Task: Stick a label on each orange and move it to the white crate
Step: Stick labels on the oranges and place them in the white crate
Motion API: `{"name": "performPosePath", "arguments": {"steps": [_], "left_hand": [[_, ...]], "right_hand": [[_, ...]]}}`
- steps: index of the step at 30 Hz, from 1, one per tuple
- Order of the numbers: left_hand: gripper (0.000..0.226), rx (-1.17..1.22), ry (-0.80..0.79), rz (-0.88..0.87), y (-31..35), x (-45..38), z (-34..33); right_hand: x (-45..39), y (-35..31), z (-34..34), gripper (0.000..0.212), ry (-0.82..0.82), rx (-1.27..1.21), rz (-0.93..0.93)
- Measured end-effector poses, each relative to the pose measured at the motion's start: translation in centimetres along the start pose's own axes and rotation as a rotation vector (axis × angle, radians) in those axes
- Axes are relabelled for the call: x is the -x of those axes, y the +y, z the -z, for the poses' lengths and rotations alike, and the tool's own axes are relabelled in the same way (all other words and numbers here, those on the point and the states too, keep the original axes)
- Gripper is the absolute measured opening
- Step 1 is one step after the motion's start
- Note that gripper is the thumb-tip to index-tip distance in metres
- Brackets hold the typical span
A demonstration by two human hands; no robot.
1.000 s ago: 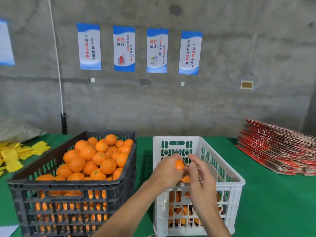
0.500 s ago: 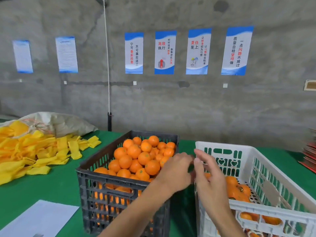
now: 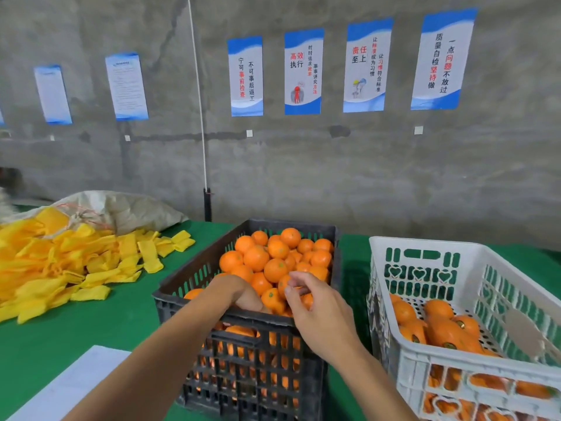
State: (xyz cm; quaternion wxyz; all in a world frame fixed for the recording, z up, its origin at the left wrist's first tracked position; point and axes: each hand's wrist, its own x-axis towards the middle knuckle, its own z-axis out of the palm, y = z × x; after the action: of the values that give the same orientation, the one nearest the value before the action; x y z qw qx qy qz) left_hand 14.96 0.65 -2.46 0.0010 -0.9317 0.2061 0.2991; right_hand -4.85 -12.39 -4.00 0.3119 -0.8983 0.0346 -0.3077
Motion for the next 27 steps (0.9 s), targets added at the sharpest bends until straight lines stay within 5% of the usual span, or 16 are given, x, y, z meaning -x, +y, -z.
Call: {"name": "performPosePath", "arguments": {"steps": [4,9,12,16,20,27], "left_hand": [[0.078,0.053,0.107,-0.073,1.3,1.6,-0.3],[0.057,0.392,0.864,-0.6,3.8,7.6,-1.7],[0.054,0.603,0.98,-0.914,6.5,10.9,-5.4],[0.06,0.553,1.135,-1.016,10.0,12.5,-10.5],[0.065,0.362,1.129,-1.017,11.6,11.5,-16.3],[0.058,0.509,0.73,-0.906,10.8,5.5,-28.2]], "right_hand": [[0.1,0.3,-0.2,0.032,0.014,-0.049,0.007],[0.8,0.4,1.1,0.042,0.092,-0.314,0.01],[2.5,0.4,2.9,0.044,0.19,-0.357,0.079],[6.5,2.6,4.6,0.045,0.269,-0.443,0.111],[12.0,6.3,4.9,0.047,0.251,-0.465,0.044],[21.0,11.9,1.6,0.05,-0.051,-0.352,-0.261]]}}
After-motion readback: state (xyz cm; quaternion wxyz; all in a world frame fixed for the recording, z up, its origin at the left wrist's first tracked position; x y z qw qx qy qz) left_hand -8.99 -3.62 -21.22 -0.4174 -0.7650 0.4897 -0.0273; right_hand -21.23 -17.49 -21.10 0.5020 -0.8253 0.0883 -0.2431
